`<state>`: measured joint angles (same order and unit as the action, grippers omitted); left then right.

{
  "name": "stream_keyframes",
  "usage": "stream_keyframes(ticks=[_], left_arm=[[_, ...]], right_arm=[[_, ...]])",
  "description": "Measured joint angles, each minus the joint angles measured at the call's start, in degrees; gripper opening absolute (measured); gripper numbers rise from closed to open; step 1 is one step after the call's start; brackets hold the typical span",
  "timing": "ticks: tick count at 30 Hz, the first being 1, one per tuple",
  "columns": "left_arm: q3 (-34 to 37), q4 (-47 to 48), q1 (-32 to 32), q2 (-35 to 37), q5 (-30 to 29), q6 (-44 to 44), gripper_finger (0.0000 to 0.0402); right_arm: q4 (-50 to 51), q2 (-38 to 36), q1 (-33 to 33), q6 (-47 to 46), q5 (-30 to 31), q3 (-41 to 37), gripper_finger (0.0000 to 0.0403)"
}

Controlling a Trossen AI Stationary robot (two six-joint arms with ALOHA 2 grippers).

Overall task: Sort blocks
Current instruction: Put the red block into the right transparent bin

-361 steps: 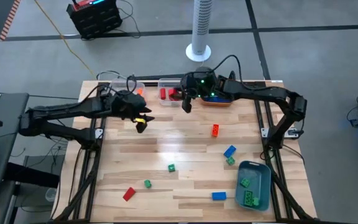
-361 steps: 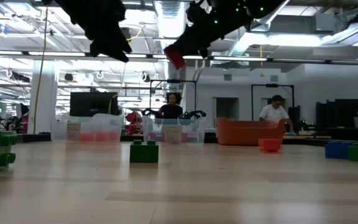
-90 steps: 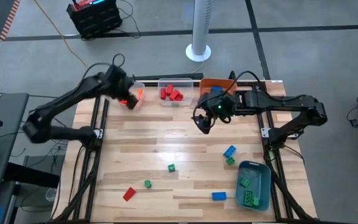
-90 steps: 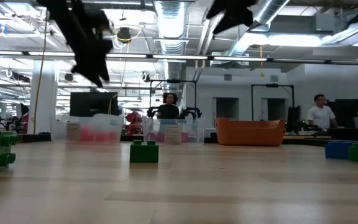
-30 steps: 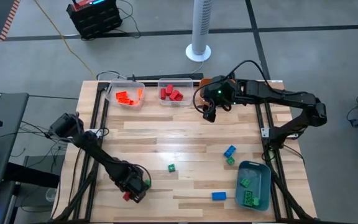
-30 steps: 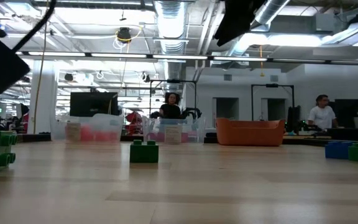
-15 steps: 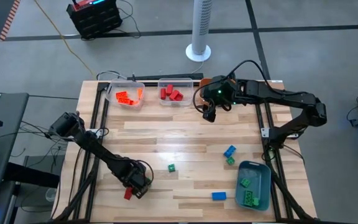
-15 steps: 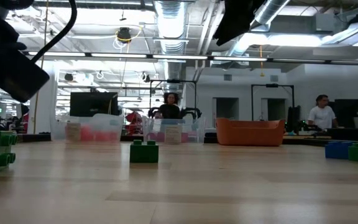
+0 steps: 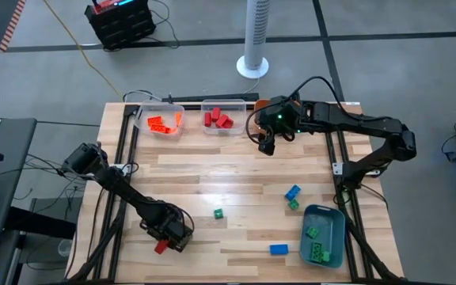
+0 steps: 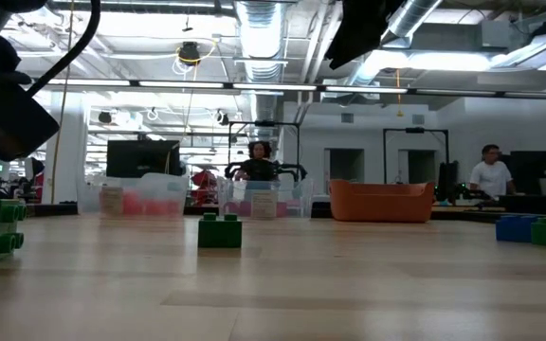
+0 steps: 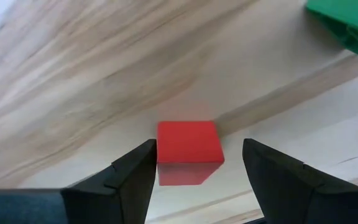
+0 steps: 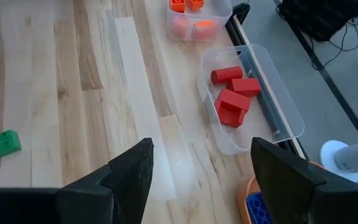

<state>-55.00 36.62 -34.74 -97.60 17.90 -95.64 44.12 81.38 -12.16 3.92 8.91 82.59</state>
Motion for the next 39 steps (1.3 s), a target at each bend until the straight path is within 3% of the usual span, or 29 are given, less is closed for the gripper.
stream_keyframes(ticks=[11,19,25,29,34,39], left_arm=[[0.01,0.70,-0.78,0.00,-0.92,1.68,0.0226],[0.00,2.22,-0.47,0.00,-1.50,6.52,0.0126],[0.04,3.21,1.95,2.02,-1.45,10.52,0.0123],[0.04,9.42,6.02,6.75,-4.12,14.97,0.0123],[0.04,16.64,15.83,13.51,-10.99,25.08,0.0125],[0.04,13.72,28.34,19.11,-16.54,35.59,0.0127]], right_arm=[[0.20,0.00,0.00,0.94,-0.02,0.00,0.0276],[0.20,0.00,0.00,1.27,-0.02,0.00,0.0276],[0.20,0.00,0.00,0.73,-0.02,0.00,0.0276],[0.18,0.00,0.50,-1.16,-0.02,0.00,0.0276],[0.23,0.00,0.83,-2.10,-0.08,0.00,0.0276],[0.34,0.00,-0.04,-5.63,-3.01,-0.09,0.0276]])
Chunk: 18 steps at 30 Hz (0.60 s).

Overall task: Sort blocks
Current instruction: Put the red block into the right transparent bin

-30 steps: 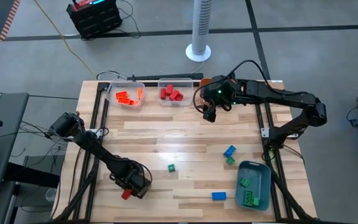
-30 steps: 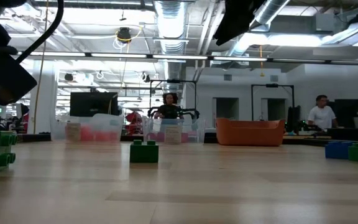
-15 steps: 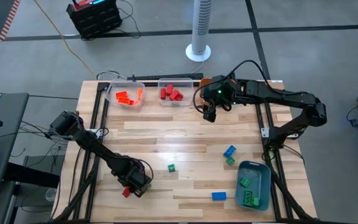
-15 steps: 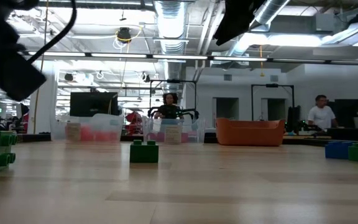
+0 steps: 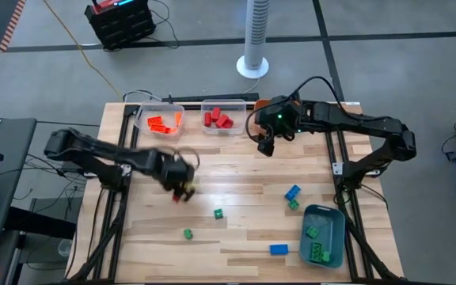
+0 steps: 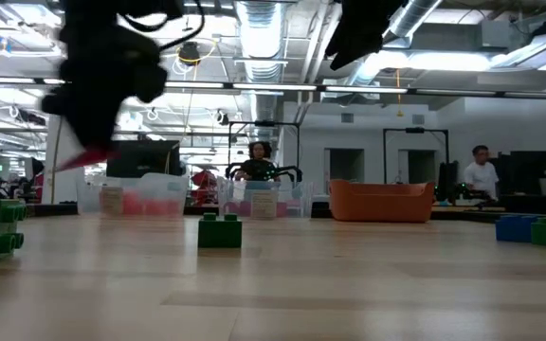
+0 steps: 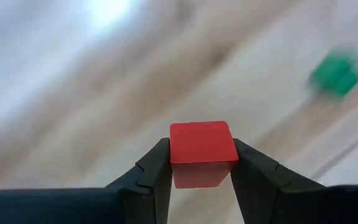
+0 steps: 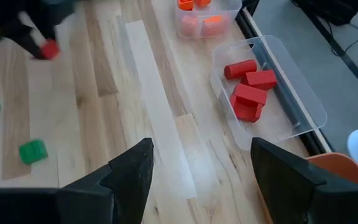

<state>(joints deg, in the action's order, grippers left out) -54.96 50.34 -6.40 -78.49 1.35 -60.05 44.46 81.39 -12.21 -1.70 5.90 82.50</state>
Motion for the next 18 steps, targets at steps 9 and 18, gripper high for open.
stream_keyframes(ticks=[9,18], left_arm=[[0.00,-22.06,20.60,6.19,-2.34,14.83,0.0129],[-1.12,-35.77,36.00,0.37,0.17,26.37,0.0129]], right_arm=[[-2.68,0.06,1.68,-8.26,2.67,-0.40,0.0276],[-14.18,3.71,5.71,-16.69,8.23,-0.40,0.0276]])
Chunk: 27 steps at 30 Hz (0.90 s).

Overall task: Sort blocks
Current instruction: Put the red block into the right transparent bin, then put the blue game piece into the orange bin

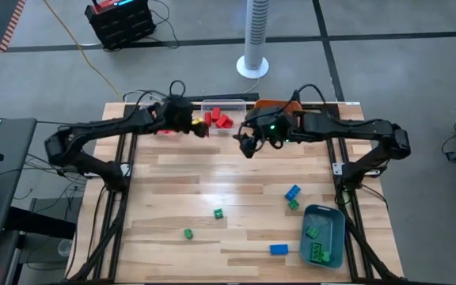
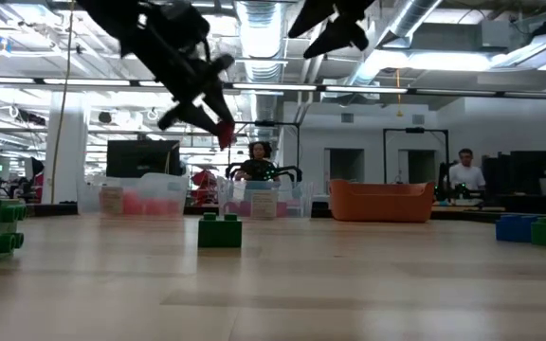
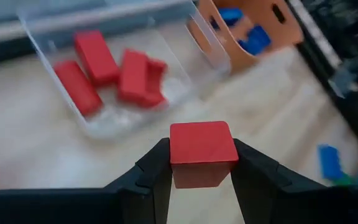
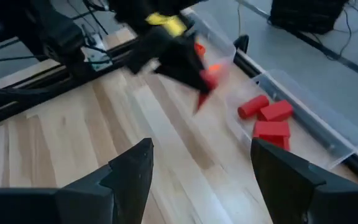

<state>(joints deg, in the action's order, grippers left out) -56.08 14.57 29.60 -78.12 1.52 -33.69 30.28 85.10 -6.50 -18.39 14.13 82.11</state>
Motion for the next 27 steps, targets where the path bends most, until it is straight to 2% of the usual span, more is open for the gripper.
stream_keyframes(ticks=[9,11,15,20,27], left_arm=[[-10.79,-0.06,5.36,-12.41,-5.16,14.32,0.0130],[-13.28,0.79,6.07,-15.09,-5.08,17.17,0.0130],[-18.06,4.96,7.06,-21.07,-2.78,21.07,0.0131],[-22.69,10.94,7.30,-27.13,0.24,22.30,0.0162],[-27.69,18.17,7.30,-27.35,2.12,29.80,0.0237]], right_arm=[[4.69,4.52,4.54,-12.62,1.54,-0.02,0.0276],[5.96,4.85,5.82,-15.60,2.88,0.10,0.0276],[15.24,4.99,6.97,-20.04,2.74,-0.04,0.0276],[31.98,4.94,6.78,-26.53,-3.02,0.00,0.0276],[41.84,4.90,6.23,-30.09,-14.42,-0.43,0.0276]])
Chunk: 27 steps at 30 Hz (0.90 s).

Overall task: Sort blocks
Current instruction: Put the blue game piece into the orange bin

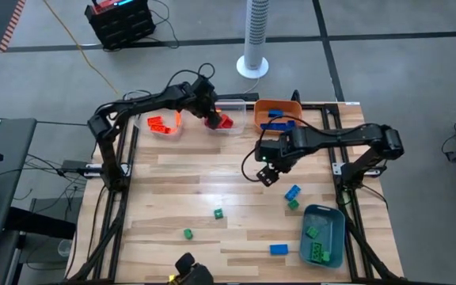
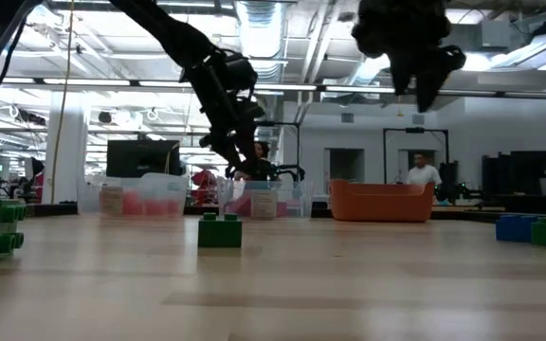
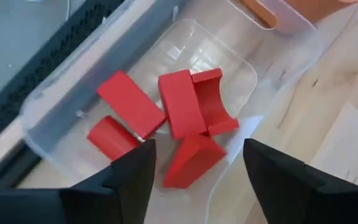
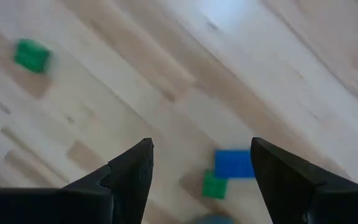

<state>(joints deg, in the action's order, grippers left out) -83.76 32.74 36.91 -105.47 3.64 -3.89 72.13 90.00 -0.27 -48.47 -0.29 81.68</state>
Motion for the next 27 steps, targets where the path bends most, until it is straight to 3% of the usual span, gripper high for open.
stream_keyframes(ticks=[4,11,18,27], left_arm=[[-2.39,2.13,0.17,2.09,-0.90,1.68,0.0248],[-3.00,3.04,-0.87,10.13,-0.90,2.57,0.0249],[-3.02,4.96,-2.48,18.44,0.59,5.23,0.0249],[-3.02,7.28,-2.71,22.10,0.56,9.22,0.0249]], right_arm=[[0.63,-0.60,-1.22,-4.09,-3.51,-6.48,0.0276],[-9.00,-1.18,-1.70,-11.56,-14.79,-22.35,0.0276],[-13.72,-1.26,0.34,-23.68,-14.86,-26.27,0.0276],[-25.83,-1.33,0.36,-26.16,-16.38,-33.00,0.0276]])
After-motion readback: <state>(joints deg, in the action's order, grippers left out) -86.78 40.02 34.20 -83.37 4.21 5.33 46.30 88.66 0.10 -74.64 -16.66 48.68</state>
